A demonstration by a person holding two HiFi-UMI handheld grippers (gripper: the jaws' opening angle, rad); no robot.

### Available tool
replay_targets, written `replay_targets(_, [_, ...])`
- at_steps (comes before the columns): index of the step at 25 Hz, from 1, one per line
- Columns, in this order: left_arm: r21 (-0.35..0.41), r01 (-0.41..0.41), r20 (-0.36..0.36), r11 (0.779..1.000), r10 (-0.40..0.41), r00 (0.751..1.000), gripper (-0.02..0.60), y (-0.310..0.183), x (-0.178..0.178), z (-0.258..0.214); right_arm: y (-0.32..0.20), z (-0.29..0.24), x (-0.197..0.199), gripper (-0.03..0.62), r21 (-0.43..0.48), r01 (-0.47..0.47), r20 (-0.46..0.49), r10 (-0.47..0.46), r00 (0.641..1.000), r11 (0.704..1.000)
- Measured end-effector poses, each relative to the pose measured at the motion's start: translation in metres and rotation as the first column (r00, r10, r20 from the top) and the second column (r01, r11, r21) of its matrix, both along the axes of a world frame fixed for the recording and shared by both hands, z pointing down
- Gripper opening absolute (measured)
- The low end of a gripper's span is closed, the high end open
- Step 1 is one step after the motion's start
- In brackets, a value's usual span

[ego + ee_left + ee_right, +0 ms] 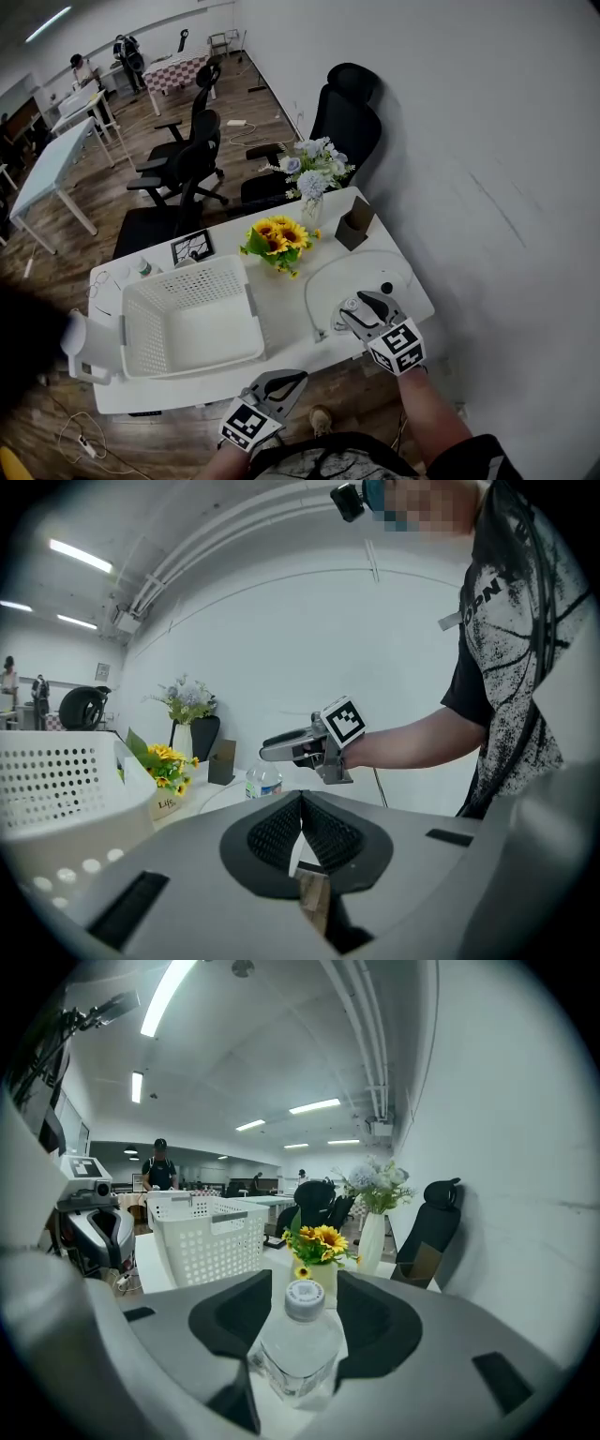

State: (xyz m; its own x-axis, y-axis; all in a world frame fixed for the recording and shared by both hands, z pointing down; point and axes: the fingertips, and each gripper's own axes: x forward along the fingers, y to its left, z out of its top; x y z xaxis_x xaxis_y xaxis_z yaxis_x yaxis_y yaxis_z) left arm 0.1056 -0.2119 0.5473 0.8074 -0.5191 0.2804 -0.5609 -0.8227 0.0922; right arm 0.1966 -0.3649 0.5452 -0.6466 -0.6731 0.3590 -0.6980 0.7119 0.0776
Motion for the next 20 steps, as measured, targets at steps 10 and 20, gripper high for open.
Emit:
replay_targets(10, [0.068,-0.041,-0.016,0.997,0.042,0.999,0.011,0.012,-0.007,-0.024,0.046,-0.036,0.008,0.21,0.06,-0.009,0.005,0.009,1.0,0.998])
replay_targets(20, [0.105,-0.099,-0.021,0.99,0.101,0.995,0.011,0.028,-0.012,-0.038,0.112,-0.043,-0.021,0.046,0.034,0.035,0.048,-0.037,0.998,0.999])
